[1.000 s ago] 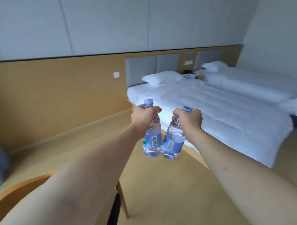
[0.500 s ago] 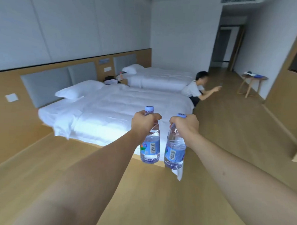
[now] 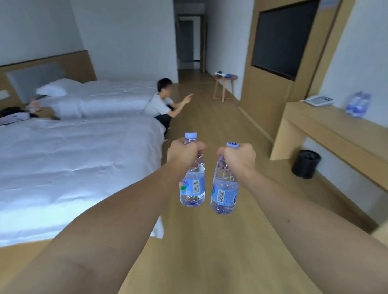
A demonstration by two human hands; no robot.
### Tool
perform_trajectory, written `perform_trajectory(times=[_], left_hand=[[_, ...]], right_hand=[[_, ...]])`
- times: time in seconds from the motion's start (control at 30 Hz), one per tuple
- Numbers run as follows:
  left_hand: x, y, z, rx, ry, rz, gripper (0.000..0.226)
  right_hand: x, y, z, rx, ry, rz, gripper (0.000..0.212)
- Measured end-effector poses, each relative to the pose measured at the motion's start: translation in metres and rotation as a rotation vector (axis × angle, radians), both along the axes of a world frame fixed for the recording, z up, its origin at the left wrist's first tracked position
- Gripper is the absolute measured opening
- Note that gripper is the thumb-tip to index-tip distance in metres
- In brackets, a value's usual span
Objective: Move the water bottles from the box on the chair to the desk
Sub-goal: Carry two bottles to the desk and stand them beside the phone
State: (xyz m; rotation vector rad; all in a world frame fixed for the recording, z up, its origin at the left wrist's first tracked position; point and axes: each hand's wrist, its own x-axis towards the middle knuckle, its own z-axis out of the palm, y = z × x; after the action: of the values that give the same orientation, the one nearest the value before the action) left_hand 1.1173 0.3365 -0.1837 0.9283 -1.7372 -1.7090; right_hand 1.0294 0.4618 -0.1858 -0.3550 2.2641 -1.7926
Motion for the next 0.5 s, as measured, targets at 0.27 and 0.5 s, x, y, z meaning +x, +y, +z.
perform_trajectory(times=[0.27,0.5], left_hand=[[-0.186,0.037,-0.022,0.029,-0.023,-0.303,0.026],[-0.358,0.036,-0.026,0.043,-0.027,-0.610,0.023]], right_hand=[[-0.143,0.057,-0.024,0.051,-0.019,-0.312,0.010],[-0.265,0.068,-0.027,0.057,-0.011,-0.583,0.023]])
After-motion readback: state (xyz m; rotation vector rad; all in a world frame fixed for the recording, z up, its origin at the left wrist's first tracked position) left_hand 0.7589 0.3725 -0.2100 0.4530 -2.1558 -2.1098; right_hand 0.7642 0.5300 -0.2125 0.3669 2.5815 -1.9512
